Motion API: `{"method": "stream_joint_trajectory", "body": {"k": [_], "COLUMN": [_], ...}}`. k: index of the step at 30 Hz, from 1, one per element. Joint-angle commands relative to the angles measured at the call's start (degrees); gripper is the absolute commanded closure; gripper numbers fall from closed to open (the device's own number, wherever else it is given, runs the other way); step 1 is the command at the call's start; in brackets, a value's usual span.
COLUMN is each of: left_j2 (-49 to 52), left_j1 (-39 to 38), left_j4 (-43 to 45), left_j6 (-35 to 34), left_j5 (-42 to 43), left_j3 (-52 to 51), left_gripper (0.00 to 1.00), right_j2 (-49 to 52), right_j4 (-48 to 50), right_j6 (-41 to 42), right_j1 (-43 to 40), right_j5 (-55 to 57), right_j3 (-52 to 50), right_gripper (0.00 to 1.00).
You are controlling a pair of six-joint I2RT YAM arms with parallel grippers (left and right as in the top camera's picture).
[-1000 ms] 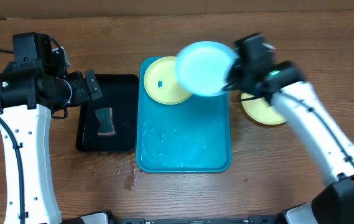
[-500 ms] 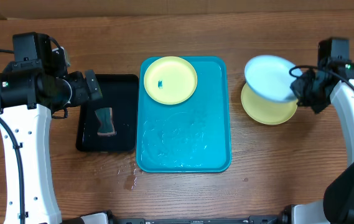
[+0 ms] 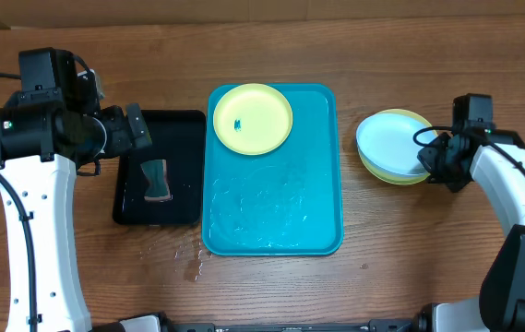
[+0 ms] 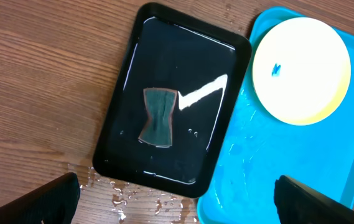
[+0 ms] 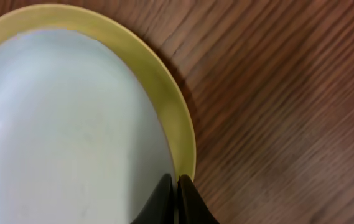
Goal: Clean dirty plates on tray and stack at the side
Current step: 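Lower the pale blue plate onto the yellow plate and open the right gripper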
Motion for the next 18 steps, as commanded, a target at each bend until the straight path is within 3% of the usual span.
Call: {"method": "stream_joint_trajectory", "body": {"k": [1,11,18], "left_j2": [0.2,0.2,0.2], "left_j1": [0.0,0.0,0.0], "left_j4": [0.2,0.2,0.2], "left_j6": [-0.2,-0.2,-0.2], "left_j5": [0.0,0.0,0.0], "left_j3": [0.6,0.6,0.6], "left_gripper": [0.0,0.0,0.0], "right_j2": [-0.8,-0.8,-0.8], "right_j4": [1.7,0.1,-0.3], "right_j6": [0.0,-0.1,-4.9], "right_j1": [0.1,0.3,2.6], "right_j5": [1.2,0.5,-3.8], "right_j3": [-0.9,-0.9,-0.9], "right_gripper": [0.8,0.28,0.14]}}
